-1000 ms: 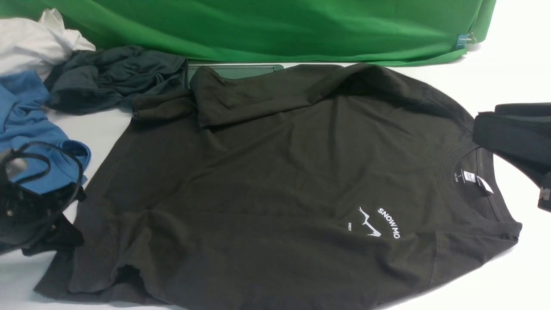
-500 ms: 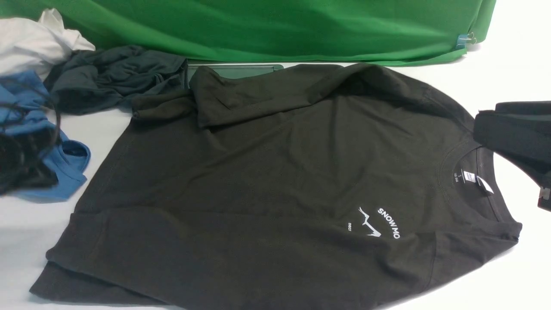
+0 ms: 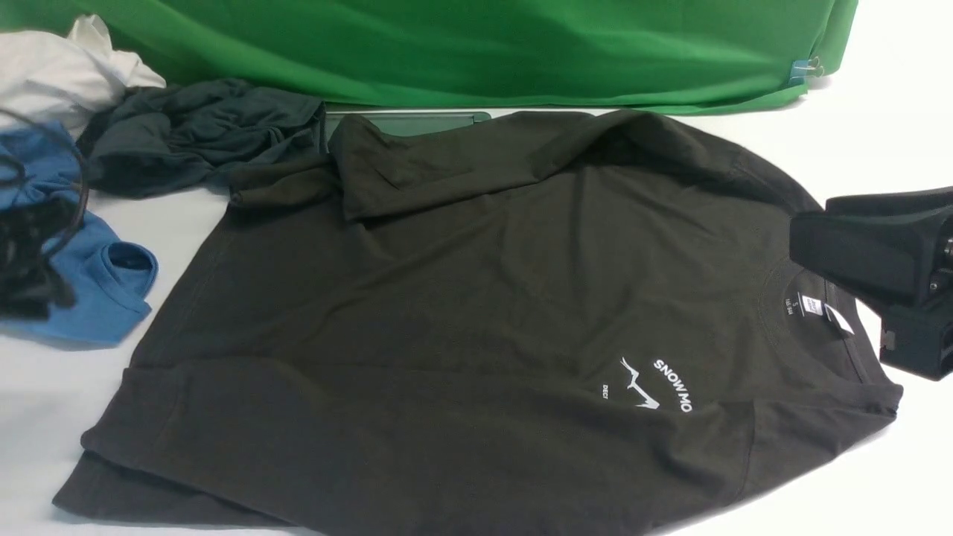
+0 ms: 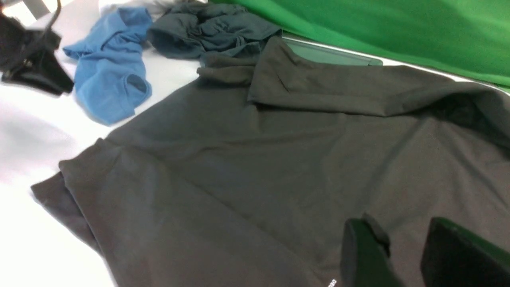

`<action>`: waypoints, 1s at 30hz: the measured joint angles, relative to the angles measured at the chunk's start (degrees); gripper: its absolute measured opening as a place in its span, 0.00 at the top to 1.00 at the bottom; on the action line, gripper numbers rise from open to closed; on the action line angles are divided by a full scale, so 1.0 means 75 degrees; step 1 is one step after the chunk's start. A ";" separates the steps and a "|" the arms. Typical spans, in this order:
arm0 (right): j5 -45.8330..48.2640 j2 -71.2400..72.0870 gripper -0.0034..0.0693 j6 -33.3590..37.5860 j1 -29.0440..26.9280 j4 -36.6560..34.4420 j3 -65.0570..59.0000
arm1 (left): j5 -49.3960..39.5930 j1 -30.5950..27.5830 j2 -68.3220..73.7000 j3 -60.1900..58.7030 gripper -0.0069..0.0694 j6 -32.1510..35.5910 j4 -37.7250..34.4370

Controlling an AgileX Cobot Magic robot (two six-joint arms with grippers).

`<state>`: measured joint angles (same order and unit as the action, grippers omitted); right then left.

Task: Fold a long-sleeved shirt on a white desktop.
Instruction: 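Grasp the left edge of the dark T-shirt lying flat on the table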

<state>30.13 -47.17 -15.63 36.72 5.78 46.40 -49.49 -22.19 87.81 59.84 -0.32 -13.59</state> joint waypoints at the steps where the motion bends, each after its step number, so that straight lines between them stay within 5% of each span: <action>1: 0.0000 0.0000 0.62 0.0000 0.0000 0.0000 0.0000 | -0.0142 0.0000 0.0069 -0.0024 0.55 -0.0084 0.0049; 7: 0.0007 0.0000 0.62 0.0000 0.0000 0.0000 0.0000 | -0.1279 0.0000 0.0672 -0.0404 0.29 -0.0225 -0.0053; 12: 0.0031 0.0000 0.62 0.0092 0.0000 0.0007 0.0000 | -0.0914 0.0000 0.0694 -0.1005 0.23 -0.0241 -0.0053; 22: 0.0037 0.0000 0.62 0.0253 0.0000 0.0015 0.0000 | 0.1154 0.0000 0.0729 -0.1779 0.29 0.0043 -0.1033; 30: 0.0037 0.0000 0.62 0.0253 0.0000 0.0015 0.0000 | 0.0995 0.0000 0.0979 -0.1779 0.52 0.0333 -0.1095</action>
<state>30.40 -47.17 -13.73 36.72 5.89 46.40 -42.02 -22.19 95.16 46.50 2.17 -21.80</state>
